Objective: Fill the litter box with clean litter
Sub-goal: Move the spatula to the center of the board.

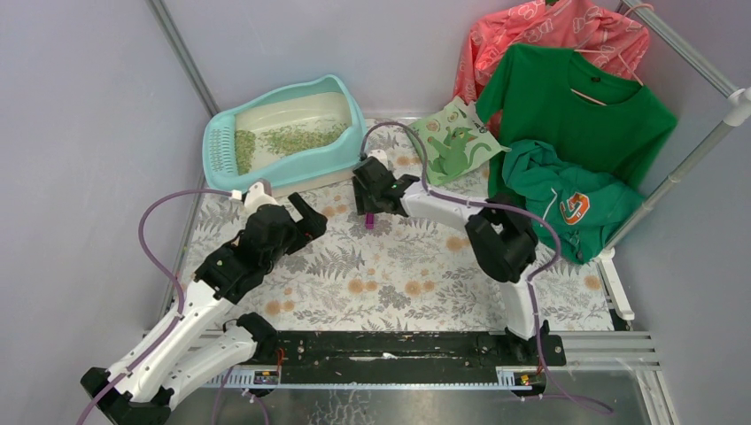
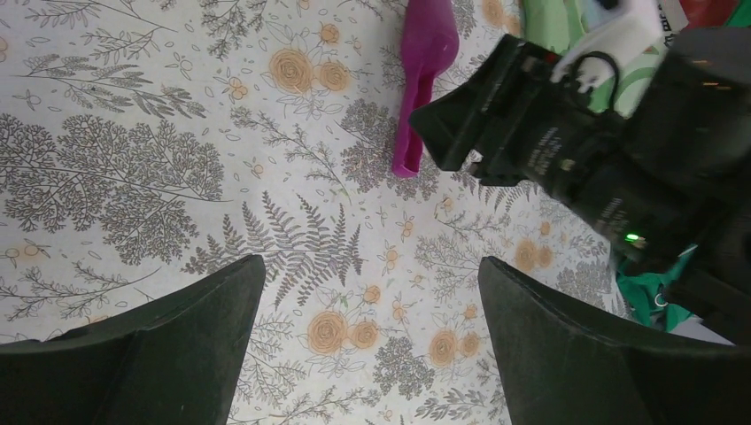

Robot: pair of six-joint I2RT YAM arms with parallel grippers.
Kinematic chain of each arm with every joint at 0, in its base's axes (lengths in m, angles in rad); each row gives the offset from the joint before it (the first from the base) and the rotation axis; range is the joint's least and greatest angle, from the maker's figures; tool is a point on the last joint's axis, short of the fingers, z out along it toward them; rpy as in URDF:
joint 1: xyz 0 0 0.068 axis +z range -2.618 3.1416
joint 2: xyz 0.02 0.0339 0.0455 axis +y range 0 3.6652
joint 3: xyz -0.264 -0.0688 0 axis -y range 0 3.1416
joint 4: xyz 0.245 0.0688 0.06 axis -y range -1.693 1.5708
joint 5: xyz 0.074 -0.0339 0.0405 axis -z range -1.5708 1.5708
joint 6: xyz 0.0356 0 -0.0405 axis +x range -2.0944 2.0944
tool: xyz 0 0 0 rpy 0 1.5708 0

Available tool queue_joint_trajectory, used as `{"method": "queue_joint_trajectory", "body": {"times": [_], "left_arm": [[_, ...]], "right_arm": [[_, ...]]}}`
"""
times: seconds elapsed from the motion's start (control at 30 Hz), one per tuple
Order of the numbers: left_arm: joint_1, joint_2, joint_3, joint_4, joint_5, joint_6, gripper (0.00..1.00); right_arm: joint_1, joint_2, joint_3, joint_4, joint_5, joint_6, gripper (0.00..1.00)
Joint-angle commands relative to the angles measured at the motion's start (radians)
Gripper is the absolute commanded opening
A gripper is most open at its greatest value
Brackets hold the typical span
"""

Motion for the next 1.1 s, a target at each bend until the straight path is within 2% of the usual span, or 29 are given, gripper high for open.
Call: {"method": "queue_joint_trajectory", "body": {"times": [0.0, 0.23, 0.3, 0.4, 0.5, 0.6, 0.7, 0.77, 0.83, 0.9, 0.93, 1.0, 1.07], "left_arm": [[0.011, -0.010, 0.004, -0.016, -0.043, 0.013, 0.99], [0.014, -0.028, -0.038, 0.009, -0.025, 0.008, 0.99], [0.014, -0.030, -0.047, 0.015, -0.018, 0.006, 0.99], [0.014, -0.032, -0.054, 0.015, -0.017, 0.005, 0.99], [0.014, -0.035, -0.062, 0.019, -0.024, 0.008, 0.99], [0.015, -0.031, -0.073, 0.035, -0.022, 0.009, 0.99], [0.016, -0.023, -0.086, 0.062, -0.011, 0.019, 0.99], [0.015, -0.017, -0.091, 0.079, -0.005, 0.031, 0.99], [0.015, -0.011, -0.098, 0.096, -0.009, 0.040, 0.99], [0.015, -0.002, -0.110, 0.115, -0.016, 0.048, 0.99], [0.016, 0.004, -0.115, 0.124, -0.018, 0.052, 0.99], [0.016, 0.021, -0.129, 0.150, -0.026, 0.063, 0.99], [0.017, 0.037, -0.150, 0.186, -0.044, 0.064, 0.99]], "right_arm": [[0.009, 0.084, 0.093, -0.053, 0.102, 0.043, 0.64], [0.009, 0.157, 0.153, -0.110, 0.161, 0.049, 0.61], [0.009, 0.173, 0.165, -0.118, 0.164, 0.040, 0.53], [0.007, 0.164, 0.151, -0.141, 0.210, 0.036, 0.30], [-0.005, 0.109, 0.075, -0.117, 0.257, 0.028, 0.18], [-0.049, 0.039, -0.009, -0.095, 0.272, 0.026, 0.14], [-0.111, -0.032, -0.102, -0.014, 0.227, -0.007, 0.14], [-0.158, -0.031, -0.107, 0.016, 0.191, -0.056, 0.14], [-0.184, 0.000, -0.070, 0.033, 0.150, -0.124, 0.19], [-0.196, 0.038, -0.015, 0.029, 0.111, -0.192, 0.31], [-0.198, 0.048, 0.006, 0.029, 0.094, -0.221, 0.47], [-0.199, 0.042, 0.016, 0.024, 0.082, -0.253, 0.96], [-0.199, -0.015, -0.040, 0.046, 0.067, -0.253, 1.00]]}}
